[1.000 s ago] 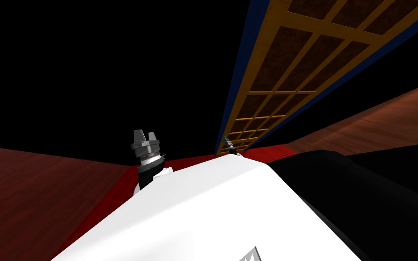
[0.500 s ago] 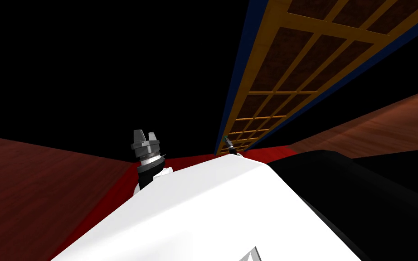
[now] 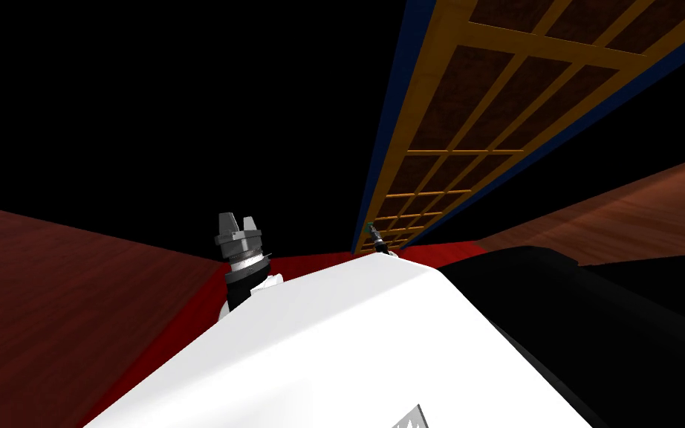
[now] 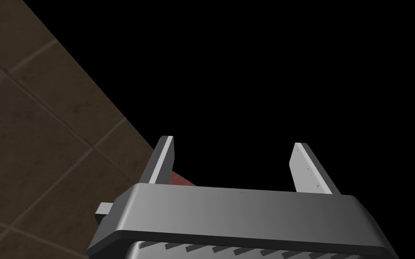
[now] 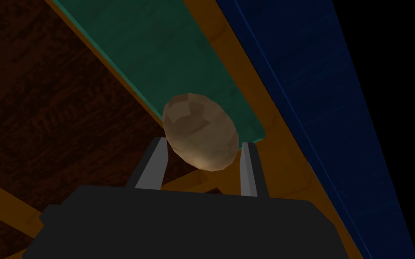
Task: Pull the door open
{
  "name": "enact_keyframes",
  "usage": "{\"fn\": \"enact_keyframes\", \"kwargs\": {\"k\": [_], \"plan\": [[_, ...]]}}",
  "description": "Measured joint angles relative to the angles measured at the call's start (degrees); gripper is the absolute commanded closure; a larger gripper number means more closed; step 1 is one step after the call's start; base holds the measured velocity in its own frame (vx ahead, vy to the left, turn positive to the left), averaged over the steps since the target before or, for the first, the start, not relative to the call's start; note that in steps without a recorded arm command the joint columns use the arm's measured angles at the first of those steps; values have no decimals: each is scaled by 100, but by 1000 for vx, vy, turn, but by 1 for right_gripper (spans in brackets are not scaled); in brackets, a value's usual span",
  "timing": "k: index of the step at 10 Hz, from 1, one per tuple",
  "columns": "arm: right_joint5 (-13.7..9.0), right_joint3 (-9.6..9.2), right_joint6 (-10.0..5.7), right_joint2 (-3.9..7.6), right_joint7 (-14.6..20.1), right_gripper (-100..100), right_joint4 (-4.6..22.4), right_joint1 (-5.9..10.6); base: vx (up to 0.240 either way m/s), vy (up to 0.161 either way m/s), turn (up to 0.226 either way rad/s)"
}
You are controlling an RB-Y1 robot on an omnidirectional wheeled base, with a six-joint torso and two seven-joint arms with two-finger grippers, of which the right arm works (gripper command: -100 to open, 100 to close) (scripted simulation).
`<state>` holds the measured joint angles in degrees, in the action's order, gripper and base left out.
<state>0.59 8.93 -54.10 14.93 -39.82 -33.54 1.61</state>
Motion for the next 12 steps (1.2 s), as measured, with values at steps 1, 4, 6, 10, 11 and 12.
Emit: {"fn": "enact_keyframes", "kwargs": {"k": [1, 4, 6, 10, 11, 12], "plan": [[-37, -13, 1, 5, 121, 100, 7, 6, -35, -15, 63], [-164, -58, 8, 14, 536, 100, 5, 14, -31, -17, 38], [-253, -89, 23, 20, 814, 100, -18, 4, -29, -14, 51], [-397, -144, 62, 31, 1333, 100, -87, -22, -30, -14, 41], [-438, -156, 70, 32, 1473, 100, -81, -13, -41, -14, 66], [-494, -173, 39, 46, 1633, 100, -22, 14, -28, -17, 25]]}}
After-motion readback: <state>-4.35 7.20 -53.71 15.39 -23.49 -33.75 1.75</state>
